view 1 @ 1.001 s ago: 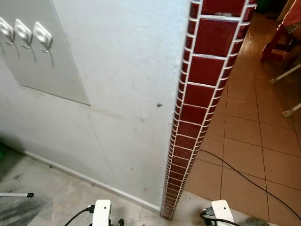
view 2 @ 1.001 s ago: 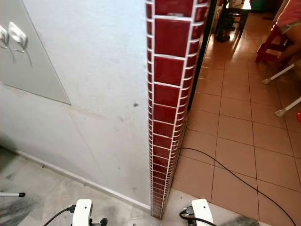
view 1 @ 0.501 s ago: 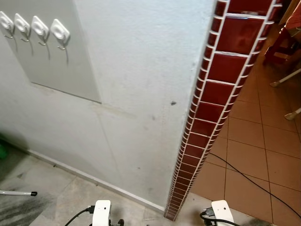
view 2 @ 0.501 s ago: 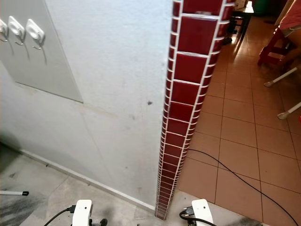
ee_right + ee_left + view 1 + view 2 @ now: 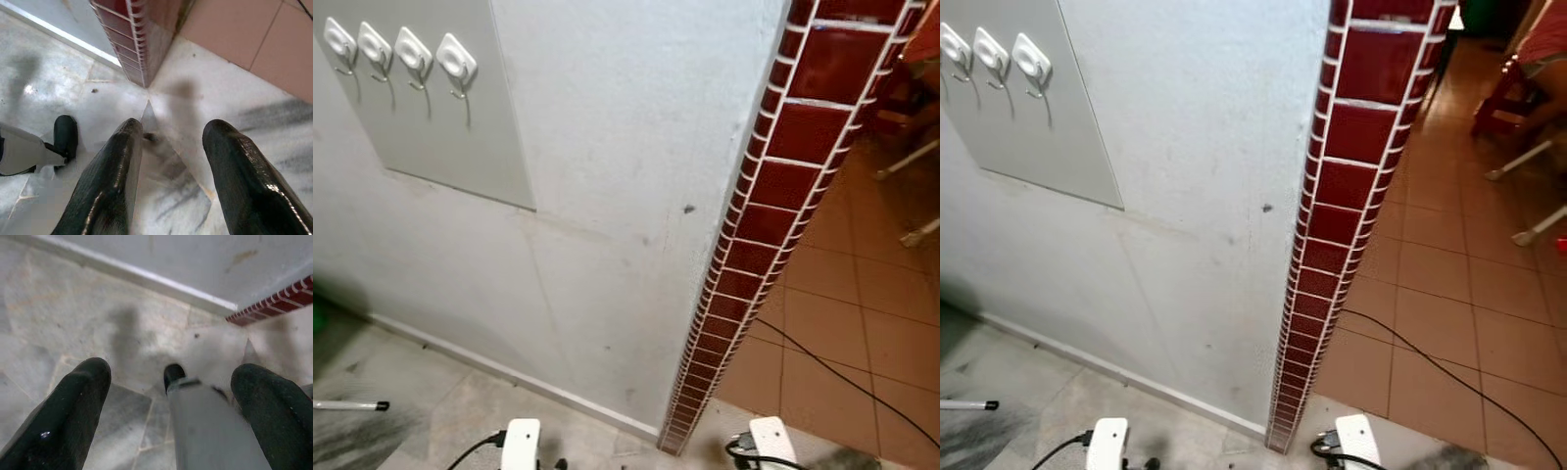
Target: Hang keys on a hook
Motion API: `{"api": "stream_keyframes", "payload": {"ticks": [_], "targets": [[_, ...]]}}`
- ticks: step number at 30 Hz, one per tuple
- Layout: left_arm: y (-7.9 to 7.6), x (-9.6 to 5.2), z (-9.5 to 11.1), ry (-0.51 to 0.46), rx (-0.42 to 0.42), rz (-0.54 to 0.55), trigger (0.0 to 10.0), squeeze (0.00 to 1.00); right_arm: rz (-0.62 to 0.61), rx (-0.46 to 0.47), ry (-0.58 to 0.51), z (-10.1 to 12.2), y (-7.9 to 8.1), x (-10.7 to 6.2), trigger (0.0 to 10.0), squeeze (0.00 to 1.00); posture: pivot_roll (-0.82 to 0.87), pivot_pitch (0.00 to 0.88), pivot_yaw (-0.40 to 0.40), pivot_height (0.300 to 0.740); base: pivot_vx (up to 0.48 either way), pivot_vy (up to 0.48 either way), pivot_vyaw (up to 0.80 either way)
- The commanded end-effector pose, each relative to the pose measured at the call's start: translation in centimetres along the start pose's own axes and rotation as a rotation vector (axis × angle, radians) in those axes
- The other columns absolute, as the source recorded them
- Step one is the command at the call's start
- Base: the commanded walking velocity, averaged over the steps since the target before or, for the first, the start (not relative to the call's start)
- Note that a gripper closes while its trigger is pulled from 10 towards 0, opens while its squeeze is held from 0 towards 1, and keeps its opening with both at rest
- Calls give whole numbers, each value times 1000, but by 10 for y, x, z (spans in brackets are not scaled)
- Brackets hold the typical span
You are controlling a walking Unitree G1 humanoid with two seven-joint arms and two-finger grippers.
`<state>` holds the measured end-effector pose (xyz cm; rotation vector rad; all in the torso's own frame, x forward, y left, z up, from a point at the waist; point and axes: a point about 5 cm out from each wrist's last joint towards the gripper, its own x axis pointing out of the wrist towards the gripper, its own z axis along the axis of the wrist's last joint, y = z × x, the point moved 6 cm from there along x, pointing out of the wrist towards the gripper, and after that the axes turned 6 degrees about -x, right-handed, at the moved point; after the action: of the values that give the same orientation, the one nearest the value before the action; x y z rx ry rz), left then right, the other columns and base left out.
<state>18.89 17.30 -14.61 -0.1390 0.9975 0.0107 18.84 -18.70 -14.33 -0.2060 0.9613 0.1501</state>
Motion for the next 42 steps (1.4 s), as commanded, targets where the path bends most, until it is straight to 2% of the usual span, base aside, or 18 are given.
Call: {"api": "stream_keyframes", "payload": {"ticks": [1, 36, 42], "targets": [[-5, 0, -5, 14, -2, -7, 10000, 0, -11, -6, 2, 0, -4, 0, 10000, 0, -103, 0, 19, 740, 0, 472, 0], [-4, 0, -4, 11, -4, -4, 10000, 0, -5, -8, 3, -1, -3, -1, 10000, 0, -96, 0, 17, 740, 0, 472, 0], [-5, 1, -3, 7, 4, -5, 10000, 0, -2, -10, 2, -1, -2, 0, 10000, 0, -95, 0, 17, 740, 0, 112, 0]]}}
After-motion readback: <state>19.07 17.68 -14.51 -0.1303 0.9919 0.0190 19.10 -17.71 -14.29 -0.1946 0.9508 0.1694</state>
